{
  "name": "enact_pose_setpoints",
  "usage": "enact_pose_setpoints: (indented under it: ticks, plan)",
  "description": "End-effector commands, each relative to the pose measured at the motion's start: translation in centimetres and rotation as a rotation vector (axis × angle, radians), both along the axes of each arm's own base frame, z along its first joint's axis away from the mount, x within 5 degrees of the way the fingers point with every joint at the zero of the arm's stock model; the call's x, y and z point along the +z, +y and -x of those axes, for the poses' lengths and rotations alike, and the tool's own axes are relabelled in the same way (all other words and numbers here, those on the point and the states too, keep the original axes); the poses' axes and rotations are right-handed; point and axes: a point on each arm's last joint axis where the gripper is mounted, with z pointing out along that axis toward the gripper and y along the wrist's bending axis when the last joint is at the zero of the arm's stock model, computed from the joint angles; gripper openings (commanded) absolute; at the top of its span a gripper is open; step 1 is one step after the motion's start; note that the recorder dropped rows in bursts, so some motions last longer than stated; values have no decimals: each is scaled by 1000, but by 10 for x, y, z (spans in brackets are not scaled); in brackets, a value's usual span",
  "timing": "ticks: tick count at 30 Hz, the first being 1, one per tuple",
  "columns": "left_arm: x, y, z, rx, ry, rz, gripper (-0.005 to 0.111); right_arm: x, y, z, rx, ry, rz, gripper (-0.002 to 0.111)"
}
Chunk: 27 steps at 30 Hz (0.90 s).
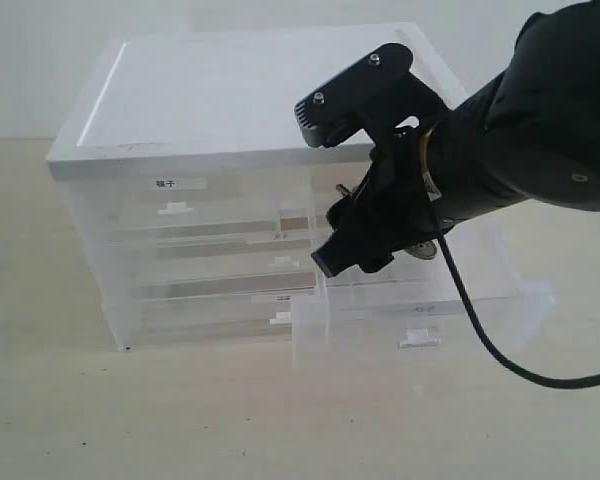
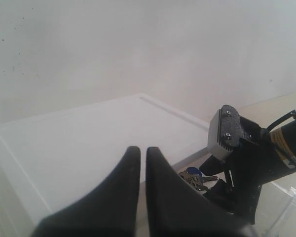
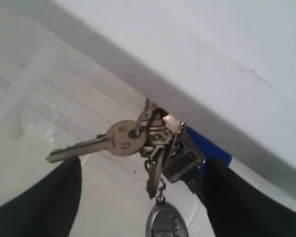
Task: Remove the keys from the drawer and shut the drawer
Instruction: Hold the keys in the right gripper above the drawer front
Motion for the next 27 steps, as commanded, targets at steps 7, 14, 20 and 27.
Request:
enact_pose_setpoints:
  ticks: [7, 14, 20, 27]
  plan:
    - [-2, -1, 2, -15, 7, 1, 5, -1, -2, 0, -3, 0, 30, 20]
    - [-2, -1, 2, -15, 7, 1, 5, 1, -3, -1, 11, -26, 53, 1]
    - [-1, -1, 2, -13, 7, 5, 5, 9, -4, 1, 16, -55, 17, 55]
    - [-1, -1, 1, -9, 6, 6, 5, -17, 8, -10, 26, -24, 46, 64]
